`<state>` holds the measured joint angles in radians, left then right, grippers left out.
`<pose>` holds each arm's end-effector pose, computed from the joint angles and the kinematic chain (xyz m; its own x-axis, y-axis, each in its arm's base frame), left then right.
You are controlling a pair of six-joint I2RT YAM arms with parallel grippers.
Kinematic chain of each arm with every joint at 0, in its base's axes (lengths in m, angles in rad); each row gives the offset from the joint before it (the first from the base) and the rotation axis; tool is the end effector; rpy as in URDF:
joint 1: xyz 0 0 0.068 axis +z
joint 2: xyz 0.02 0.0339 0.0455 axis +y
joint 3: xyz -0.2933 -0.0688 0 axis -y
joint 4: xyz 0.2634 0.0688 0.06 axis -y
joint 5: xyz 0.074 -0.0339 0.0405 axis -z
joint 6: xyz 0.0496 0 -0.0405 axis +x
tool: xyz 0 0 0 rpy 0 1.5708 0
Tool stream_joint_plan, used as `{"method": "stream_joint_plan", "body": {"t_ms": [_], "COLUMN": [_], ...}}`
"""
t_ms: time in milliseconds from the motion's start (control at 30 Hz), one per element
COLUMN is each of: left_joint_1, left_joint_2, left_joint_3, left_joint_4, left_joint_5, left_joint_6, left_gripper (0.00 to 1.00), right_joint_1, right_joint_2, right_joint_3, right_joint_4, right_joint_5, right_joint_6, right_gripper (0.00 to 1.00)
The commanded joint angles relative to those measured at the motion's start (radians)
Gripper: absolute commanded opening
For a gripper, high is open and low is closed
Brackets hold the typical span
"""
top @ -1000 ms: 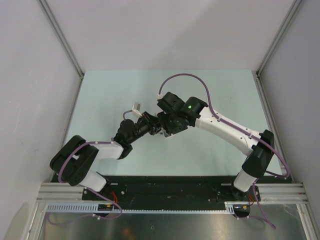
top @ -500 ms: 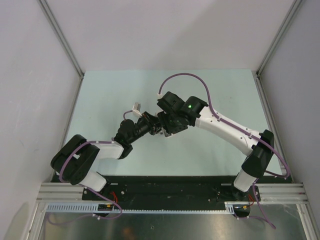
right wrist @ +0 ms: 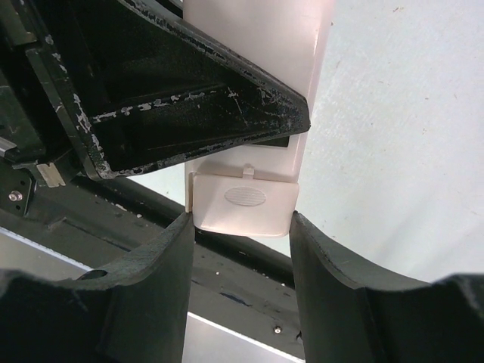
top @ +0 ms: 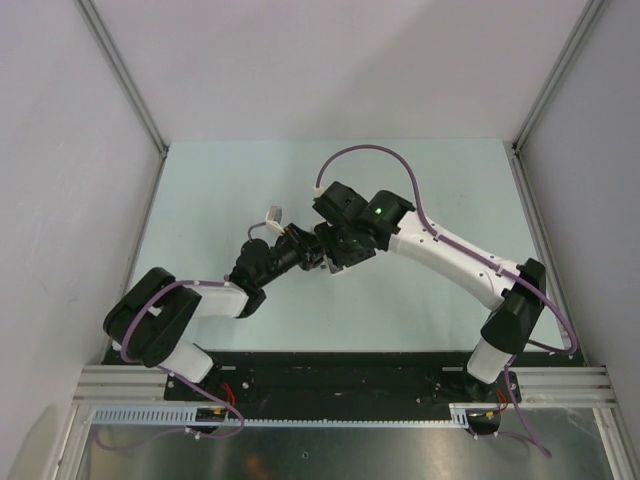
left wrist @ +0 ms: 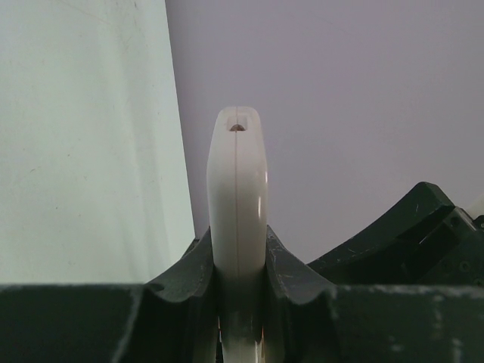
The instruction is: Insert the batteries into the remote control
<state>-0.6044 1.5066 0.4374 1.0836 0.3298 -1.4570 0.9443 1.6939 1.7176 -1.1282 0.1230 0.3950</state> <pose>0.2388 -0.1845 0.2058 -0.7976 -0.5916 -0.1182 0.1031 0.0594 -0.9929 0.2238 0.2989 0.3607 -0.7803 -0.4268 -0.4571 -0.5107 0.8568 0.0718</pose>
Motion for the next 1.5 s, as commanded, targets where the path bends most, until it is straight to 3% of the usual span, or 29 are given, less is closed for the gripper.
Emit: {"method": "stream_joint_plan", "body": {"t_ms": [0,733,1467], "left_joint_1": [-0.011,-0.018,-0.020], "left_joint_2": [-0.006,0.033,0.058], "left_joint_3": [0.004,0.015,0.014], "left_joint_4": [0.131,0.203,0.207], "left_joint_5": [0.052,0.069,0.054], "left_joint_6": [-0.078,-0.147,-0.144], "left_gripper": [0.00,0.00,0.00], "right_joint_1": [-0.006,-0.035,-0.018], "right_joint_2": [0.021,0.072,0.098], "right_joint_3": [0.051,0.142,0.177], "right_joint_4": [-0.005,-0.104,-0.116], "right_joint_5": [0.015,-0.085,0.017], "right_joint_6": [-0.022,-0.074,-0.059], "right_gripper": [0.26,0.28,0.38]}}
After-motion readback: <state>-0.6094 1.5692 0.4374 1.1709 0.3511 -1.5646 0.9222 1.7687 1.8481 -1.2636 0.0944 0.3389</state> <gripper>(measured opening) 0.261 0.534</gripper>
